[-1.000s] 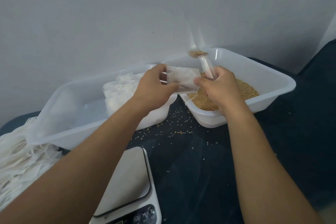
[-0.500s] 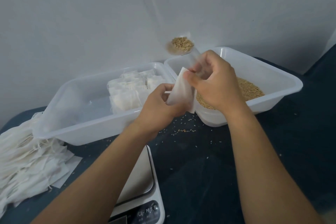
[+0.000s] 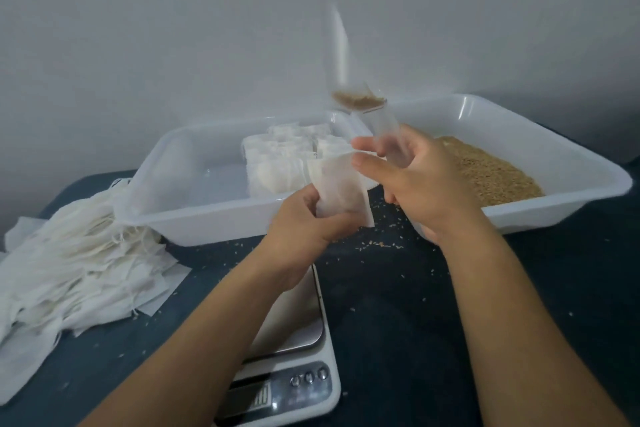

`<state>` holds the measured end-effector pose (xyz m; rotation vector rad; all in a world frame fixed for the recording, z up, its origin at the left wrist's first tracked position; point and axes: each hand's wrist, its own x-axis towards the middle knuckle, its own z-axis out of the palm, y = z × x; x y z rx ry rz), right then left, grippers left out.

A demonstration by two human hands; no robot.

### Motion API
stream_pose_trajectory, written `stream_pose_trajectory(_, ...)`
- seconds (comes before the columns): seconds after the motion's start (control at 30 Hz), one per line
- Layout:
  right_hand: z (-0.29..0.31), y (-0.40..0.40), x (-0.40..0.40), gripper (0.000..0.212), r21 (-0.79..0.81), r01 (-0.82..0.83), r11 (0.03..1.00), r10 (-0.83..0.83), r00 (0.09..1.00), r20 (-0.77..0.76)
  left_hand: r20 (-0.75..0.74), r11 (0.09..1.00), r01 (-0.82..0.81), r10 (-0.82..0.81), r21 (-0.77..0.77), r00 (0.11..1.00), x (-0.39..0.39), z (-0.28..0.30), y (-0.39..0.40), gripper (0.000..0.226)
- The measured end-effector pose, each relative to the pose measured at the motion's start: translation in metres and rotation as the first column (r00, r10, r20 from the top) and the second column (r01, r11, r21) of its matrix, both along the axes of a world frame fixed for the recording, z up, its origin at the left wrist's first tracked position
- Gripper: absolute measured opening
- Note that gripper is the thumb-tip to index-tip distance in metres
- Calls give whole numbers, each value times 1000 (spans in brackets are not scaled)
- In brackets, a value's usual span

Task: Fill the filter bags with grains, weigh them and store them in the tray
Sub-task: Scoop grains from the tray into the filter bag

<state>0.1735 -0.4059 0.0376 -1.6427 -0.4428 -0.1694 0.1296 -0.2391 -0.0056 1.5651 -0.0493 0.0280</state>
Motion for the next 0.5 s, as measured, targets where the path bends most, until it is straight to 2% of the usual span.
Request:
stream_pose_trajectory(0.13, -8, 11, -4, 20, 27, -48, 999, 51, 989, -137, 51, 997, -56, 53, 45, 997, -7, 1, 15, 37)
stream_pose_trajectory(0.23, -12, 21, -7, 22, 12, -16, 1000, 17, 993, -113, 71, 1000, -22, 21, 19, 997, -14, -2, 25, 41)
stream_pose_trajectory(0.33, -15, 28, -11, 30, 62, -38, 997, 41, 997, -58, 68, 994, 51, -45, -96, 997, -24, -3, 36, 35)
stream_pose_trajectory(0.4, -16, 30, -14, 32, 67, -68, 995, 70, 997, -33, 69, 985, -5, 17, -172, 997, -28, -3, 42, 25)
stream_pose_trajectory(0.5, -19, 32, -16, 31, 43, -62, 997, 63, 998, -30, 76, 980, -151, 162, -129, 984, -29, -4, 51, 20)
